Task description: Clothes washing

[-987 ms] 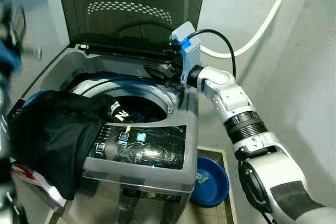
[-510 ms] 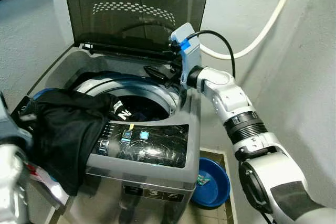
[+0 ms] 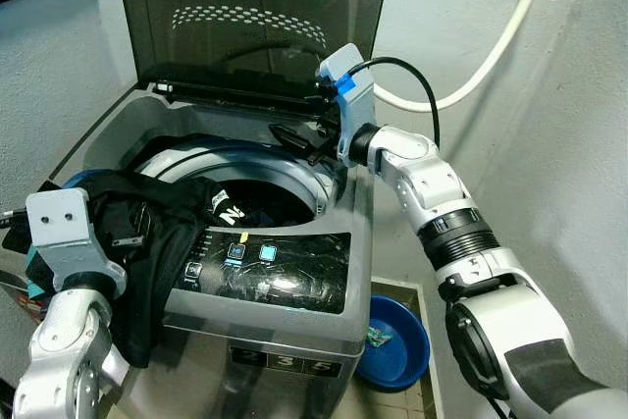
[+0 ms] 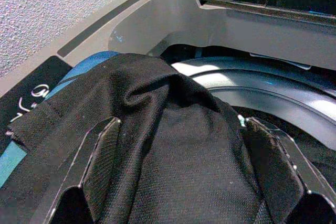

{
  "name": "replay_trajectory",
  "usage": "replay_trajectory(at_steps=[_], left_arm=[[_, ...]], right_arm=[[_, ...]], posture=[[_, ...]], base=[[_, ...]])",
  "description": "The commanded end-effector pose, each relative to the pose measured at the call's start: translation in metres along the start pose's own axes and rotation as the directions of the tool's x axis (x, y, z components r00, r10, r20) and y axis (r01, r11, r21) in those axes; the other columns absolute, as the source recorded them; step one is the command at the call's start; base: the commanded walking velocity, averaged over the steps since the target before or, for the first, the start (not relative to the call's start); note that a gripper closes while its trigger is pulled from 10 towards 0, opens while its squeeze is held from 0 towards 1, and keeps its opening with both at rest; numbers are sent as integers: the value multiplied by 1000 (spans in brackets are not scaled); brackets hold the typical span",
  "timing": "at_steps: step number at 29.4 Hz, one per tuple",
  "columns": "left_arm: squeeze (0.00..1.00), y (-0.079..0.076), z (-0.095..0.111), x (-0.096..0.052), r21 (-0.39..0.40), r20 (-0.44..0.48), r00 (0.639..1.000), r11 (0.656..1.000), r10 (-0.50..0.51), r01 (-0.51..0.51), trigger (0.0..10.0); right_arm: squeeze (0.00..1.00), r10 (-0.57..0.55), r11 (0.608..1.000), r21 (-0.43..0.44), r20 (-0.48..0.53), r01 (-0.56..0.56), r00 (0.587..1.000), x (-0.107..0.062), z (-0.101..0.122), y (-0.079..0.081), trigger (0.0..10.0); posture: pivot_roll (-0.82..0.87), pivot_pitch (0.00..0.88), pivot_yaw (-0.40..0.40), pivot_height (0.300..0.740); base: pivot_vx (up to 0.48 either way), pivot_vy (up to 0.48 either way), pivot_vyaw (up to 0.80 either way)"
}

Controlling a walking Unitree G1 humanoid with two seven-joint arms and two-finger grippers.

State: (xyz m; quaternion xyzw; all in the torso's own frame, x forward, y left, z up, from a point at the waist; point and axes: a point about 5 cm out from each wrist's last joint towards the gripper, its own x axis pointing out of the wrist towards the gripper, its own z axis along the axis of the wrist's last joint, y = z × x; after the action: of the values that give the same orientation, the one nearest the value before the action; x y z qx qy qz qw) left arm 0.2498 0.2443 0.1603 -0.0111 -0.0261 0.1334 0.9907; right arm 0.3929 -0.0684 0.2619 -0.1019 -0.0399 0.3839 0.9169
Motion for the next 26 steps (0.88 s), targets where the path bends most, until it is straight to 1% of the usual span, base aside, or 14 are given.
replay_trajectory(at_steps=[1, 2, 6, 7, 14, 17, 19, 20, 21, 22, 23, 24, 25, 26], left_arm=[[0, 7, -30, -5, 23, -166, 986, 999, 37, -34, 10000], [0, 11, -30, -6, 31, -170, 984, 998, 55, -50, 10000], [0, 13, -30, -6, 35, -172, 983, 998, 65, -60, 10000], [0, 16, -29, -6, 39, -170, 983, 997, 73, -67, 0], [0, 21, -22, -3, 46, -141, 988, 997, 70, -64, 0], [0, 21, -9, 5, 50, -83, 996, 998, 37, -33, 0], [0, 21, -9, 5, 50, -83, 996, 998, 37, -33, 0], [0, 20, -2, 10, 56, -48, 999, 998, 11, -8, 0], [0, 20, -2, 10, 56, -48, 999, 998, 11, -8, 0], [0, 14, 14, 21, 63, 20, 998, 997, -55, 53, 0], [0, 14, 14, 21, 63, 20, 998, 997, -55, 53, 0], [0, 4, 33, 33, 82, 96, 985, 988, -141, 133, 0], [0, 4, 33, 33, 82, 96, 985, 988, -141, 133, 0], [0, -6, 54, 43, 112, 172, 959, 972, -224, 207, 0]], right_arm=[[1000, -20, 1000, 10, -17, 20, 1000, -3, -3, -4, 10000], [1000, -20, 1000, 10, -17, 21, 1000, -3, -3, -4, 10000], [1000, -21, 1000, 10, -17, 21, 1000, -3, -3, -4, 10000], [1000, -21, 1000, 11, -17, 21, 1000, -2, -3, -4, 10000], [1000, -20, 1000, 14, -12, 20, 1000, -1, -2, -4, 10000], [1000, -20, 1000, 16, -9, 20, 1000, -1, -1, -3, 10000], [1000, -20, 1000, 16, -9, 20, 1000, -1, -1, -3, 10000], [1000, -20, 1000, 18, -7, 20, 1000, -1, -1, -3, 10000], [1000, -20, 1000, 18, -7, 20, 1000, -1, -1, -3, 10000], [1000, -20, 1000, 20, -7, 20, 1000, -1, -1, -3, 10000], [1000, -20, 1000, 20, -7, 20, 1000, -1, -1, -3, 10000], [1000, -20, 1000, 23, -6, 20, 1000, -1, -1, -2, 10000], [1000, -20, 1000, 23, -6, 20, 1000, -1, -1, -2, 10000], [1000, -20, 999, 26, -5, 20, 1000, -1, -1, -2, 10000]], posture=[[191, 0, -66, 740], [191, 0, -66, 740], [191, 0, -66, 740], [191, 0, -66, 740], [191, 0, -66, 740], [191, 0, -69, 740], [191, 0, -69, 740], [190, 0, -68, 740], [190, 0, -68, 740], [192, 0, -71, 740], [192, 0, -71, 740], [192, 0, -71, 740], [192, 0, -71, 740], [192, 0, -70, 740]], base=[[0, 0, 0], [0, 0, 0], [0, 0, 0], [0, 0, 0], [0, 0, 0], [0, 0, 0], [0, 0, 0], [0, 0, 0], [0, 0, 0], [0, 0, 0], [0, 0, 0], [0, 0, 0], [0, 0, 0], [0, 0, 0]])
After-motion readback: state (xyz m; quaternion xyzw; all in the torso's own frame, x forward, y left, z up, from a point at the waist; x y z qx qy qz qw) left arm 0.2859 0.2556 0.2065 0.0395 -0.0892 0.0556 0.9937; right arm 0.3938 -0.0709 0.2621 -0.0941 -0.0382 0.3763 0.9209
